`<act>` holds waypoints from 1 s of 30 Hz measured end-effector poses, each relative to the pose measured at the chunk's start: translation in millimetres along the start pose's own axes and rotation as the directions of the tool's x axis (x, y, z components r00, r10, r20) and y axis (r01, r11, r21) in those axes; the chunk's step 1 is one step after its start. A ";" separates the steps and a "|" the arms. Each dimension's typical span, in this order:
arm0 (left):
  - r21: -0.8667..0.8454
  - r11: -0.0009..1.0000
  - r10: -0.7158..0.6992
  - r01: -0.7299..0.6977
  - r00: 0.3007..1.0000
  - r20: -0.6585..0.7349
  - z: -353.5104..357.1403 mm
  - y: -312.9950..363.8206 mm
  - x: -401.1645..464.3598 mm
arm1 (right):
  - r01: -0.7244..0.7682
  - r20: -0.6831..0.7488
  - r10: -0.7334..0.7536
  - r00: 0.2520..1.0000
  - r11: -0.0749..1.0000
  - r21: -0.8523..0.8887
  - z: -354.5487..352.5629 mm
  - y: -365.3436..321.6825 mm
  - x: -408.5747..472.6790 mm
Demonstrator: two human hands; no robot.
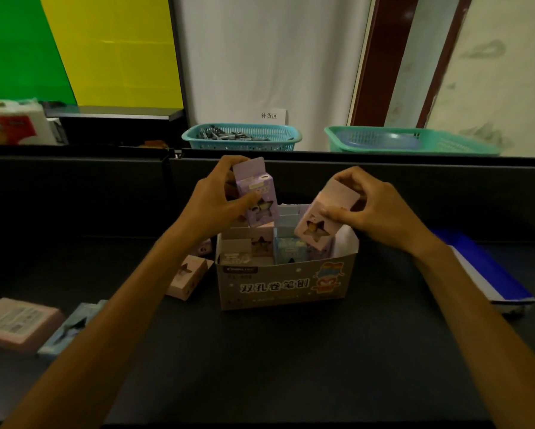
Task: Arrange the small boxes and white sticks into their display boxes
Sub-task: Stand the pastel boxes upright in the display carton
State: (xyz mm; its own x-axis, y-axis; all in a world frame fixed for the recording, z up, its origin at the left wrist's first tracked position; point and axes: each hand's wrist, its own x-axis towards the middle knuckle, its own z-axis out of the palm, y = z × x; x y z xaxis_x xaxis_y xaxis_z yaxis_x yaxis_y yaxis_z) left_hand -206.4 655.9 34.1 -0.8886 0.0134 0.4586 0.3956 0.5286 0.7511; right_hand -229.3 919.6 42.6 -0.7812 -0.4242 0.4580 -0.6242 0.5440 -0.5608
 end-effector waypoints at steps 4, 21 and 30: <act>-0.021 0.999 0.027 -0.028 0.998 -0.063 -15.9 -2.4 1.2 | 0.067 0.012 -0.067 0.998 0.998 0.007 18.2 -19.1 26.6; 0.007 0.996 0.091 -0.091 0.982 -0.162 -49.3 -15.8 1.9 | 0.007 0.203 0.005 0.979 0.998 -0.057 63.7 -11.0 68.7; 0.006 0.996 0.085 -0.085 0.986 -0.141 -47.7 -15.7 3.2 | 0.055 0.375 0.037 0.926 0.972 -0.230 73.0 -19.0 80.7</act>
State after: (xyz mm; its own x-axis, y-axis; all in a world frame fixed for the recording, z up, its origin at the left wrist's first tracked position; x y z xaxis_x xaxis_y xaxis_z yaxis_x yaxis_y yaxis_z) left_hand -204.4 607.1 46.4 -0.8101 -0.0612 0.5831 0.4684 0.5306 0.7064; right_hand -281.4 822.2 39.8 -0.7509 -0.6444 0.1447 -0.6464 0.6722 -0.3610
